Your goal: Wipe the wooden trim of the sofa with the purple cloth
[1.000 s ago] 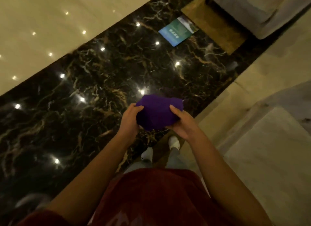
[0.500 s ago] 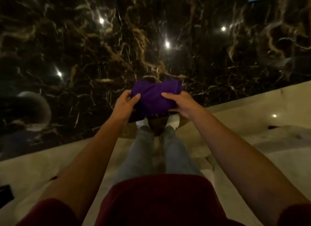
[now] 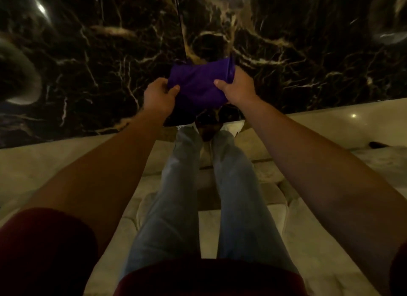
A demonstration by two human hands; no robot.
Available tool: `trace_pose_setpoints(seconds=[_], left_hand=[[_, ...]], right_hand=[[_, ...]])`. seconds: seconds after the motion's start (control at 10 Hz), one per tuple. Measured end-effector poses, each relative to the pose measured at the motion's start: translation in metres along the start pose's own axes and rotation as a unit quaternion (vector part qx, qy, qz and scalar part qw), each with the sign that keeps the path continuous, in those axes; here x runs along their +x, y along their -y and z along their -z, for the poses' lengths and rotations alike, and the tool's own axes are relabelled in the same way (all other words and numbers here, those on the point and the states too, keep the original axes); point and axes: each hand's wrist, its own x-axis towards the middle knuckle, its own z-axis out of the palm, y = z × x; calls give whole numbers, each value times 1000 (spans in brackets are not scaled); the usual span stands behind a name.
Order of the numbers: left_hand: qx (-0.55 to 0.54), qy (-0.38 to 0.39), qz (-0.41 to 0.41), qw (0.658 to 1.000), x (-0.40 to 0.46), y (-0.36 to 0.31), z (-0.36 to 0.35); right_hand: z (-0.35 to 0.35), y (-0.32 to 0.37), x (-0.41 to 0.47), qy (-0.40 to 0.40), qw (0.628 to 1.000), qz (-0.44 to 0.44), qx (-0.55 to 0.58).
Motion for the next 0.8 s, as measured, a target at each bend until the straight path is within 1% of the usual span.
trace_pose_setpoints(seconds=[0.2, 0.3, 0.4, 0.5, 0.6, 0.7, 0.8], left_hand=[[53, -39, 17, 998, 14, 6, -15], [88, -25, 29, 995, 15, 7, -12], [135, -13, 33, 990, 14, 3, -3], [171, -31, 17, 985, 6, 1, 8], [183, -50, 0, 982, -4, -1, 19], [166, -49, -10, 985, -23, -11, 31], [129, -83, -32, 988, -47, -24, 37]], right_hand=[[-7, -5, 3, -24, 999, -2, -43], [-4, -1, 5, -31, 995, -4, -90], [3, 6, 5, -17, 993, -35, -115], [12, 16, 0, -18, 989, -46, -141], [26, 31, -9, -67, 985, 6, -159], [52, 45, -33, -94, 986, 56, -128], [72, 57, -53, -80, 986, 74, -126]])
